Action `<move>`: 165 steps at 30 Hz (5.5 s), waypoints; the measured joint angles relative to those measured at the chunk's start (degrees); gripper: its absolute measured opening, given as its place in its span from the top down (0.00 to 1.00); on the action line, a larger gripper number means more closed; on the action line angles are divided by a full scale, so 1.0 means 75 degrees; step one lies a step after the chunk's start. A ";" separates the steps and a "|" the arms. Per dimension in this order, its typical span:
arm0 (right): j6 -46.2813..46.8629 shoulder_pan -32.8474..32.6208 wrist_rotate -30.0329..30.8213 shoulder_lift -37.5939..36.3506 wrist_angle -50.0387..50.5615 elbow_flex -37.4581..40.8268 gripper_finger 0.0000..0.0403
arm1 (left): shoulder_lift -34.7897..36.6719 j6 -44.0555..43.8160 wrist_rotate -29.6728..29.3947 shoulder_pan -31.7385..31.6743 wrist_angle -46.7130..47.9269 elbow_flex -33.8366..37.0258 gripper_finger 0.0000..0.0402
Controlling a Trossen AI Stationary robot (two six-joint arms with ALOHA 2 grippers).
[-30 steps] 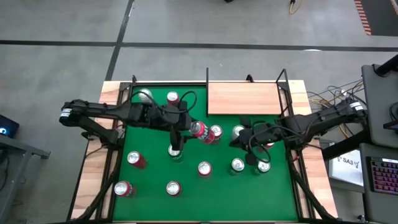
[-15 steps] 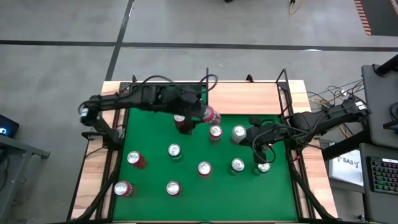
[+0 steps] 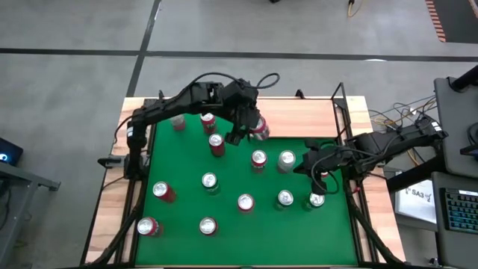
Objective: Place canned beverage on shelf
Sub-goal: Put the red soda can on the shelf
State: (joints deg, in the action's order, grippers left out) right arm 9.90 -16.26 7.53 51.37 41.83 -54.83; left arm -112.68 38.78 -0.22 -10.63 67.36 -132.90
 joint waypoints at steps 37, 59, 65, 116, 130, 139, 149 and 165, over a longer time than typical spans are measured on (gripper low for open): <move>0.0087 0.0001 0.0015 -0.0600 -0.0095 0.0763 0.98 | -0.2133 0.0336 -0.0508 -0.0545 -0.1963 -0.0047 0.33; 0.0076 0.0001 0.0017 -0.0600 -0.0255 0.0766 0.98 | -0.2328 0.0070 -0.0495 -0.0960 -0.1749 -0.0073 0.33; 0.0077 0.0001 0.0017 -0.0597 -0.0252 0.0766 0.98 | -0.2328 -0.0203 -0.0108 -0.0970 -0.1673 -0.0073 0.33; 0.0222 0.0001 0.0015 -0.0594 -0.0243 0.0769 0.98 | -0.2474 -0.0841 -0.0013 -0.0997 -0.1918 0.0274 0.28; 0.0222 0.0001 0.0015 -0.0594 -0.0243 0.0769 0.98 | -0.2474 -0.0872 -0.0025 -0.0997 -0.1980 0.0297 0.27; 0.0217 0.0001 0.0012 -0.0594 -0.0243 0.0769 0.98 | -0.2454 -0.0879 -0.0039 -0.1000 -0.2109 0.0297 0.17; 0.0291 0.0001 0.0408 -0.0594 -0.0270 0.0769 0.98 | -0.2361 -0.0715 -0.0045 -0.0994 -0.2048 -0.0274 0.16; 0.0598 0.0663 0.2205 -0.0170 -0.1729 0.0769 0.98 | -0.0539 -0.1834 -0.0085 -0.0412 -0.0830 -0.0169 0.50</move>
State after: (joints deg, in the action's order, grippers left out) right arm 14.39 -11.29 24.07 50.10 28.86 -49.06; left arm -116.73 25.02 -0.86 -13.72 61.14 -134.17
